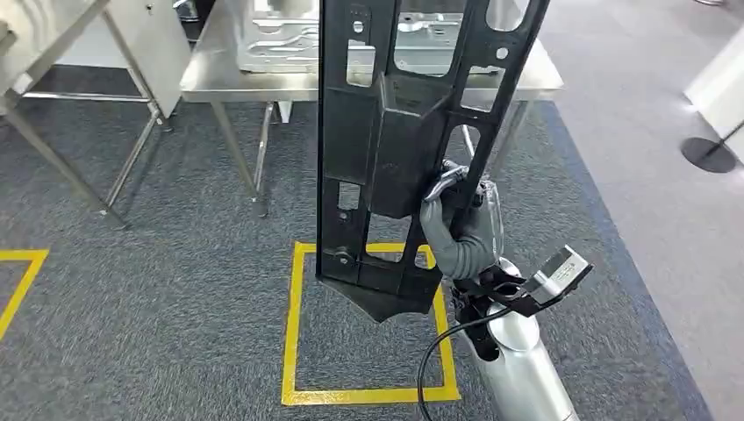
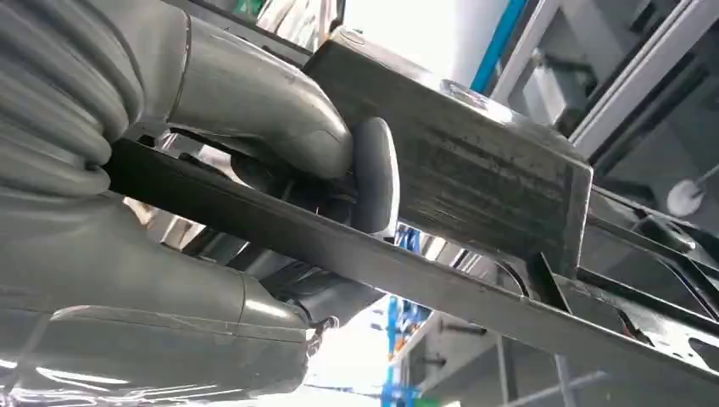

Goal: Take the parts from the cabinet and place them on the table.

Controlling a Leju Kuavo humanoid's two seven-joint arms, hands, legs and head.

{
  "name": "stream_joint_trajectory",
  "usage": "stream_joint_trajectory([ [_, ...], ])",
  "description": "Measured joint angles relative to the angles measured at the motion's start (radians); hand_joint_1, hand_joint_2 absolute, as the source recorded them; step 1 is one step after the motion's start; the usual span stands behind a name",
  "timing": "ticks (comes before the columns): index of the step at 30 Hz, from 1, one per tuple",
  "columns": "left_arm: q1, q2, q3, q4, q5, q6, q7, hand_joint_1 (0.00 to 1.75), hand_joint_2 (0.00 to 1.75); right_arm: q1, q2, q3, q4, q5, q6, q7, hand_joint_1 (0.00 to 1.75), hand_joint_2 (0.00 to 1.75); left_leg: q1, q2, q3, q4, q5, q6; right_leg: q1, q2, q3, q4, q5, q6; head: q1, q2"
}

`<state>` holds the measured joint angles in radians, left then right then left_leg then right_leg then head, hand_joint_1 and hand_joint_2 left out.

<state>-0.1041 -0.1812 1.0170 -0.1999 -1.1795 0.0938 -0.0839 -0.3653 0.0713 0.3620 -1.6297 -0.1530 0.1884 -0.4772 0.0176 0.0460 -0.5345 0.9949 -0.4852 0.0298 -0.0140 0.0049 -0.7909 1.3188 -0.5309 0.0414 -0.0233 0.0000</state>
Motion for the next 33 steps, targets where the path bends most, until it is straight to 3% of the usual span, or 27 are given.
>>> stream_joint_trajectory([
  [1,0.0,0.0,0.0,0.0,0.0,-0.001,0.0,0.0,1.75,0.0,0.0,0.0,0.0,0.0,0.0,0.0,1.73,1.75,0.0,0.013,0.004,0.0,-0.003,-0.003,-0.002,-0.005,0.026,-0.05,0.035,0.001,0.0,0.0],
  [2,0.0,0.001,0.0,0.0,0.0,-0.002,0.0,0.0,1.75,-0.001,0.0,0.0,0.0,0.0,0.0,0.0,1.73,1.75,0.0,0.025,0.009,0.0,-0.007,-0.005,-0.002,-0.015,0.071,-0.134,0.077,-0.001,0.0,0.0],
  [3,0.001,0.001,0.0,0.0,-0.001,-0.002,-0.001,0.0,1.75,-0.002,0.0,0.0,-0.001,0.0,0.0,0.0,1.73,1.75,0.0,0.036,0.016,0.0,-0.012,-0.009,0.001,-0.041,0.129,-0.237,0.12,-0.006,0.0,0.0],
  [4,0.001,0.001,0.0,0.0,-0.002,-0.002,-0.001,0.0,1.75,-0.004,0.0,0.0,-0.001,0.0,0.0,0.0,1.73,1.75,-0.004,0.045,0.022,0.0,-0.017,-0.015,0.011,-0.104,0.166,-0.308,0.12,-0.012,0.0,0.0],
  [5,0.003,0.001,0.0,0.0,-0.002,-0.002,-0.001,0.0,1.75,-0.006,0.0,0.001,-0.001,0.0,0.0,0.0,1.73,1.75,-0.01,0.054,0.022,0.003,-0.023,-0.023,0.019,-0.096,0.166,-0.311,0.12,-0.022,0.0,0.0],
  [8,0.002,0.003,0.0,0.0,-0.003,-0.002,0.0,0.0,1.75,-0.004,0.0,0.0,-0.002,0.0,-0.014,-0.002,1.73,1.75,-0.011,0.083,0.034,-0.006,-0.03,-0.036,0.023,-0.058,0.161,-0.309,0.115,-0.035,0.0,0.0],
  [9,0.0,0.003,0.0,0.0,-0.003,-0.002,0.0,0.0,1.75,-0.004,0.0,-0.001,-0.003,0.0,-0.021,-0.002,1.73,1.75,-0.009,0.085,0.038,-0.005,-0.037,-0.043,0.014,-0.047,0.168,-0.318,0.12,-0.042,0.0,0.0],
  [10,0.0,0.005,0.0,0.0,-0.003,-0.002,0.0,0.0,1.75,-0.004,0.0,-0.002,-0.005,0.006,-0.026,-0.004,1.73,1.75,-0.004,0.029,0.034,0.017,-0.052,-0.048,0.011,-0.042,0.172,-0.322,0.12,-0.047,0.0,0.0],
  [11,0.002,0.005,0.0,0.0,-0.003,-0.001,0.0,0.0,1.75,-0.006,0.0,-0.002,-0.005,0.01,-0.029,-0.005,1.73,1.75,-0.003,-0.011,0.008,0.073,-0.085,-0.05,0.01,-0.037,0.172,-0.322,0.119,-0.055,0.0,0.0],
  [13,-0.001,0.005,0.002,0.0,-0.001,-0.002,-0.004,0.0,1.75,-0.003,0.002,-0.002,-0.005,0.014,-0.035,-0.006,1.73,1.75,-0.003,-0.034,-0.077,0.241,-0.161,-0.054,0.011,-0.022,0.173,-0.322,0.116,-0.06,0.0,0.0],
  [14,-0.007,0.005,0.003,0.0,-0.001,-0.003,-0.004,0.0,1.75,0.0,0.002,-0.002,-0.004,0.014,-0.037,-0.005,1.73,1.75,-0.003,-0.034,-0.111,0.307,-0.176,-0.055,0.013,-0.016,0.174,-0.321,0.115,-0.061,0.0,0.0],
  [15,-0.009,0.004,0.003,0.0,0.0,-0.002,-0.004,0.0,1.75,0.003,0.002,-0.002,-0.004,0.015,-0.037,-0.005,1.73,1.75,-0.003,-0.034,-0.123,0.323,-0.163,-0.055,0.014,-0.007,0.177,-0.321,0.114,-0.062,0.0,0.0],
  [17,-0.009,0.005,0.004,0.0,-0.001,-0.001,-0.004,0.0,1.75,0.003,0.002,-0.002,-0.004,0.017,-0.037,-0.005,1.73,1.75,-0.003,-0.034,-0.086,0.222,-0.079,-0.05,0.013,0.008,0.184,-0.319,0.109,-0.06,0.0,0.0],
  [19,-0.003,0.005,0.004,0.0,-0.003,0.003,-0.003,0.0,1.75,0.003,0.002,-0.001,-0.005,0.018,-0.039,-0.006,1.73,1.75,-0.003,-0.038,-0.018,0.051,0.009,-0.036,0.013,0.021,0.192,-0.317,0.093,-0.052,0.0,0.0],
  [20,-0.001,0.007,0.005,0.0,-0.003,0.006,-0.003,0.0,1.75,0.003,0.002,-0.002,-0.005,0.018,-0.04,-0.006,1.73,1.75,-0.008,-0.038,-0.002,0.015,-0.019,-0.028,0.022,0.023,0.193,-0.311,0.087,-0.044,0.0,0.0],
  [22,-0.001,0.007,0.005,0.0,-0.003,0.01,-0.007,0.0,1.75,0.003,0.002,-0.001,-0.007,0.022,-0.042,-0.006,1.73,1.75,-0.009,-0.038,-0.002,0.004,-0.027,-0.015,0.017,0.025,0.196,-0.322,0.085,-0.031,0.0,0.0],
  [23,-0.001,0.007,0.005,0.0,-0.003,0.011,-0.007,0.0,1.75,0.005,0.002,-0.001,-0.007,0.025,-0.042,-0.006,1.73,1.75,-0.008,-0.038,0.003,-0.005,-0.025,-0.005,0.018,0.025,0.196,-0.298,0.101,-0.023,0.0,0.0],
  [25,0.0,0.004,0.005,0.0,-0.004,0.011,-0.008,0.0,1.75,0.004,0.002,0.0,-0.012,0.029,-0.045,-0.006,1.73,1.75,-0.002,-0.042,0.035,-0.011,-0.026,0.002,0.013,0.019,0.203,-0.3,0.084,-0.015,0.0,0.0],
  [26,0.001,0.004,0.005,0.0,-0.004,0.012,-0.009,0.0,1.75,0.0,0.002,0.0,-0.013,0.031,-0.047,-0.006,1.73,1.75,0.0,-0.039,0.048,-0.012,-0.031,0.006,0.011,0.013,0.181,-0.256,0.076,-0.006,0.0,0.0],
  [28,0.003,0.005,0.005,0.0,-0.004,0.014,-0.008,0.0,1.75,0.0,0.002,0.001,-0.013,0.032,-0.052,-0.008,1.73,1.75,0.0,-0.039,0.067,-0.012,-0.051,0.005,0.004,0.005,0.073,-0.098,0.039,0.007,0.0,0.0],
  [29,0.005,0.006,0.005,0.0,-0.004,0.015,-0.008,0.0,1.75,0.006,0.001,0.001,-0.013,0.032,-0.054,-0.007,1.73,1.75,0.0,-0.039,0.079,-0.012,-0.062,0.005,0.001,0.002,0.019,-0.029,0.019,0.011,0.0,0.0],
  [30,0.008,0.006,0.005,0.0,-0.004,0.015,-0.008,0.0,1.75,0.011,0.0,0.001,-0.013,0.032,-0.055,-0.007,1.73,1.75,0.0,-0.039,0.094,-0.012,-0.075,0.004,-0.001,0.0,-0.016,-0.008,0.014,0.01,0.0,0.0],
  [31,0.011,0.006,0.006,0.0,-0.004,0.015,-0.009,0.0,1.75,0.013,-0.001,0.001,-0.013,0.032,-0.055,-0.007,1.73,1.75,0.001,-0.04,0.112,-0.013,-0.088,0.002,-0.002,-0.001,-0.027,-0.026,0.019,0.008,0.0,0.0],
  [32,0.013,0.006,0.006,0.0,-0.004,0.015,-0.008,0.0,1.75,0.013,-0.001,0.001,-0.013,0.033,-0.055,-0.007,1.73,1.75,0.003,-0.041,0.135,-0.014,-0.105,-0.001,-0.001,-0.003,-0.021,-0.082,0.025,0.006,0.0,0.0],
  [33,0.014,0.006,0.006,0.0,-0.006,0.015,-0.008,0.0,1.75,0.013,-0.001,0.001,-0.013,0.033,-0.055,-0.007,1.73,1.75,0.004,-0.042,0.163,-0.016,-0.124,-0.004,0.0,-0.005,-0.004,-0.163,0.049,0.002,0.0,0.0],
])
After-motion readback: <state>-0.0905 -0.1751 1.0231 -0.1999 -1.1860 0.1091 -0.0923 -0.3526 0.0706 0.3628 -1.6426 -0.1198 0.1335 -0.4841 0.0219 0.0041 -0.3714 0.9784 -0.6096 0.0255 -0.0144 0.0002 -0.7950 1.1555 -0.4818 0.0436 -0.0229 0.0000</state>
